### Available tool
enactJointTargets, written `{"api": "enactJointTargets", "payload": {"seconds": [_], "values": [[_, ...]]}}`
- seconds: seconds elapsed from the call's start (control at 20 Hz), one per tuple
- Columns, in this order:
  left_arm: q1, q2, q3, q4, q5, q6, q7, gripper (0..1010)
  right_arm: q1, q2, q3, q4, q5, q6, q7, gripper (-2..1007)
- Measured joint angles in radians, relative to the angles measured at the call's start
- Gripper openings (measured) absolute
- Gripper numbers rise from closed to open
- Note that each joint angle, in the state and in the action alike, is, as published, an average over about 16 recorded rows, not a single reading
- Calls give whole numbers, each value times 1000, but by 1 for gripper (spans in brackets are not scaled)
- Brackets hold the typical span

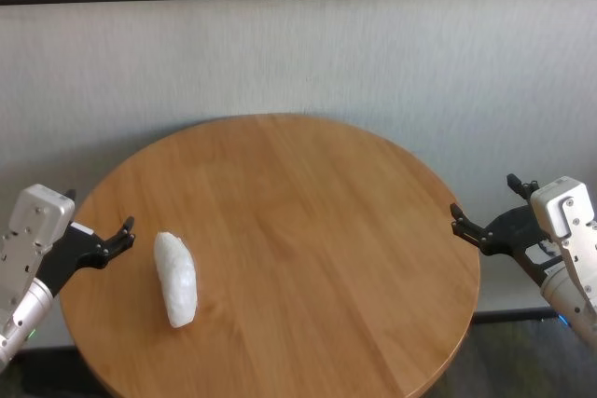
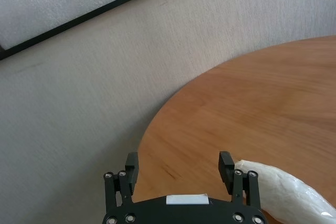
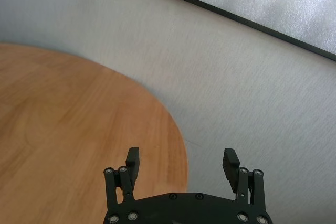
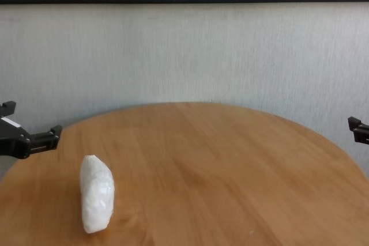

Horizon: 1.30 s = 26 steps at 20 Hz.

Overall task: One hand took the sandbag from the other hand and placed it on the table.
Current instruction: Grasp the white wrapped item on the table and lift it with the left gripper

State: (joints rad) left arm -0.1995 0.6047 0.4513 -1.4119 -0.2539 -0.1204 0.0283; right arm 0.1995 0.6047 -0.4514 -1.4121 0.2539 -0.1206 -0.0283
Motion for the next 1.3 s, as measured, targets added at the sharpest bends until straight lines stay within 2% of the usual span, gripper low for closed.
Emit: {"api": "enactJointTargets", "payload": {"seconds": [1.15,1.3], "values": [[0,0,0,0,0,0,-1,1002,0,0,0,0,0,0,0,1001],[2,4,-2,-8,-4,14,-6,1002,0,0,0,0,0,0,0,1001]]}}
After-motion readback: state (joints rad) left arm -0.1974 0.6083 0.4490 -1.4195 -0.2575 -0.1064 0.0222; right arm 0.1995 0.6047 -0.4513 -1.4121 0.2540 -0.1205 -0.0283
